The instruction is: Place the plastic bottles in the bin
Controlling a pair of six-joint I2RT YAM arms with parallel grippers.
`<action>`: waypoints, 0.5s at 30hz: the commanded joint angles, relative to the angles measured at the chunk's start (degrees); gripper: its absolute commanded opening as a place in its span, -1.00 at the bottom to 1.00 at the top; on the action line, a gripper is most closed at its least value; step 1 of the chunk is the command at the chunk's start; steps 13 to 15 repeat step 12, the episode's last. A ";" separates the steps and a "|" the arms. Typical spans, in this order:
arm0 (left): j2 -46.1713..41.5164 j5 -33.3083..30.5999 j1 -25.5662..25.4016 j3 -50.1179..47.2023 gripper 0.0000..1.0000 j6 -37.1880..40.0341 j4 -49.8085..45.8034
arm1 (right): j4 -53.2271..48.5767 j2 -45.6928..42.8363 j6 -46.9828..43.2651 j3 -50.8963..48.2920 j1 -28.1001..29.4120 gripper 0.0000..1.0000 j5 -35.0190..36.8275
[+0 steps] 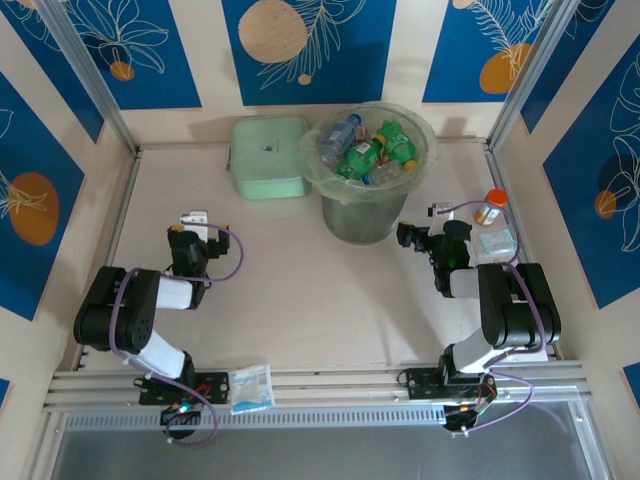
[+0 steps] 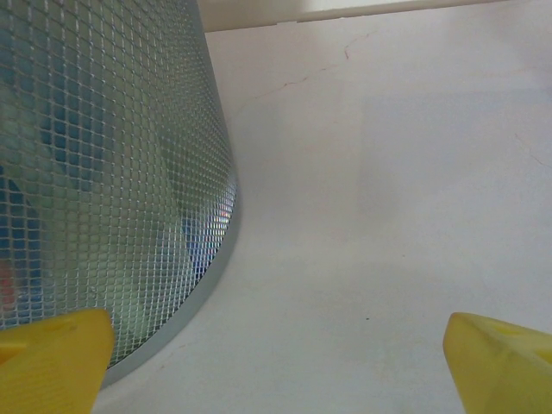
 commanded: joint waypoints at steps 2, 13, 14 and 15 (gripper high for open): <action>0.44 4.88 0.39 0.55 0.99 0.94 -0.15 | 0.26 -0.75 -0.29 0.71 0.20 0.98 -1.21; 0.44 5.89 0.40 0.74 0.99 1.14 -0.56 | 0.44 -0.83 -0.44 0.56 0.22 0.98 -1.26; 0.44 5.89 0.40 0.74 0.99 1.14 -0.56 | 0.44 -0.83 -0.44 0.56 0.22 0.98 -1.26; 0.44 5.89 0.40 0.74 0.99 1.14 -0.56 | 0.44 -0.83 -0.44 0.56 0.22 0.98 -1.26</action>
